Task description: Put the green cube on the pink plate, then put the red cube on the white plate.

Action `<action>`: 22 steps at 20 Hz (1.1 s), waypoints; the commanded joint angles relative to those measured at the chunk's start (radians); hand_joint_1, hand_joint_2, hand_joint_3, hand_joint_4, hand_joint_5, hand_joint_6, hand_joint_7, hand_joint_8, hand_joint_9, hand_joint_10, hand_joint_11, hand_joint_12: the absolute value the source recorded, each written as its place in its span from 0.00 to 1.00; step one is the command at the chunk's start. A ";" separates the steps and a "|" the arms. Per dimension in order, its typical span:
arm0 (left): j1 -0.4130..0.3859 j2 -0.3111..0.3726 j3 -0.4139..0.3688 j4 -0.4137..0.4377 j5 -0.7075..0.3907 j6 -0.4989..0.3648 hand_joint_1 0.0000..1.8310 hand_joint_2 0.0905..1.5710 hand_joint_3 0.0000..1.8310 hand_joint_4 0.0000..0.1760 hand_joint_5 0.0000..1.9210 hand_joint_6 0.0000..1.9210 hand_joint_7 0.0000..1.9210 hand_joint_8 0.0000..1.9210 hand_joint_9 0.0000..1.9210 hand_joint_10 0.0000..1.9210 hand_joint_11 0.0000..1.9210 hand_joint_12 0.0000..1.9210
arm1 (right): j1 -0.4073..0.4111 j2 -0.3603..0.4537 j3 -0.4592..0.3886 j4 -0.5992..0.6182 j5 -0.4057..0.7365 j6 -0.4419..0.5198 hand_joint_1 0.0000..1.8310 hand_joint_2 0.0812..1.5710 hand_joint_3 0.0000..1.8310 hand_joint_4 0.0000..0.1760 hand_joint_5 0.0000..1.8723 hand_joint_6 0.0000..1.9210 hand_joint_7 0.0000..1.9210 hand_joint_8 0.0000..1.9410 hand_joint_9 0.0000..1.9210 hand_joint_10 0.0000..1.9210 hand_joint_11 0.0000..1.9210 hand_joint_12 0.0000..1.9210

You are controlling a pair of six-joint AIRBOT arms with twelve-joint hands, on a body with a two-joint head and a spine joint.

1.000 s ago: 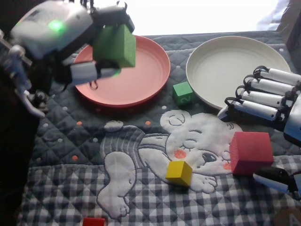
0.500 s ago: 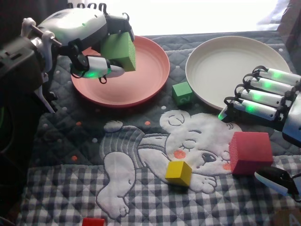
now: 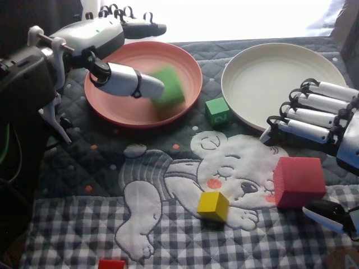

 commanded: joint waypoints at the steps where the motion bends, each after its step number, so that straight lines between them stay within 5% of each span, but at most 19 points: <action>1: 0.001 -0.002 0.002 -0.002 -0.113 -0.003 0.36 0.54 0.00 1.00 0.08 0.00 0.00 0.00 0.00 0.00 0.00 0.00 | 0.010 0.003 0.001 0.021 -0.121 0.001 0.37 0.43 0.40 0.00 0.04 0.54 0.11 0.47 0.04 0.59 0.00 0.85; 5: 0.028 0.024 -0.035 -0.016 -0.171 -0.003 0.35 0.54 0.00 1.00 0.07 0.00 0.00 0.00 0.00 0.00 0.00 0.00 | 0.011 0.005 0.001 0.021 -0.121 0.001 0.39 0.42 0.41 0.00 0.02 0.57 0.08 0.49 0.01 0.61 0.00 0.85; 8: 0.072 0.095 -0.147 0.002 -0.314 -0.003 0.30 0.56 0.00 0.94 0.05 0.00 0.00 0.00 0.00 0.00 0.00 0.00 | 0.012 0.006 0.005 0.021 -0.121 0.001 0.38 0.45 0.38 0.00 0.03 0.54 0.09 0.45 0.02 0.58 0.00 0.83; 10: 0.109 0.144 -0.223 0.053 -0.428 -0.003 0.30 0.59 0.01 0.99 0.05 0.00 0.00 0.00 0.00 0.00 0.00 0.00 | 0.015 0.002 0.011 0.021 -0.121 0.001 0.40 0.44 0.38 0.00 0.02 0.54 0.08 0.45 0.00 0.58 0.00 0.82; 12: 0.147 0.177 -0.277 0.091 -0.520 -0.003 0.27 0.60 0.01 0.91 0.07 0.01 0.00 0.00 0.00 0.00 0.01 0.01 | 0.018 -0.004 0.020 0.021 -0.121 0.001 0.41 0.42 0.38 0.00 0.02 0.52 0.08 0.43 0.01 0.57 0.00 0.81; 15: 0.194 0.220 -0.349 0.122 -0.634 -0.003 0.28 0.62 0.01 0.98 0.08 0.01 0.01 0.00 0.00 0.00 0.01 0.01 | 0.020 -0.019 0.030 0.021 -0.102 0.001 0.43 0.36 0.41 0.00 0.03 0.46 0.08 0.39 0.01 0.55 0.00 0.80; 16: 0.212 0.234 -0.369 0.131 -0.668 -0.003 0.28 0.63 0.01 0.94 0.08 0.01 0.02 0.00 0.00 0.00 0.01 0.01 | 0.029 -0.028 0.037 0.021 -0.073 0.001 0.43 0.33 0.43 0.00 0.03 0.45 0.09 0.37 0.01 0.54 0.00 0.79; 19: 0.256 0.256 -0.404 0.142 -0.745 -0.003 0.28 0.65 0.00 0.59 0.09 0.01 0.02 0.00 0.00 0.00 0.00 0.08 | 0.036 -0.058 0.058 0.021 -0.019 0.001 0.39 0.34 0.39 0.00 0.06 0.36 0.10 0.32 0.04 0.49 0.00 0.78; 21: 0.269 0.261 -0.414 0.142 -0.767 -0.003 0.31 0.65 0.00 0.48 0.11 0.01 0.04 0.00 0.01 0.00 0.00 0.12 | 0.036 -0.067 0.063 0.021 -0.001 0.002 0.39 0.32 0.40 0.00 0.09 0.33 0.13 0.31 0.06 0.48 0.00 0.79; 22: 0.276 0.263 -0.419 0.142 -0.775 -0.003 0.31 0.65 0.00 0.52 0.11 0.01 0.04 0.00 0.01 0.00 0.00 0.10 | 0.036 -0.073 0.067 0.021 0.011 0.002 0.41 0.32 0.40 0.00 0.10 0.34 0.13 0.32 0.05 0.50 0.00 0.80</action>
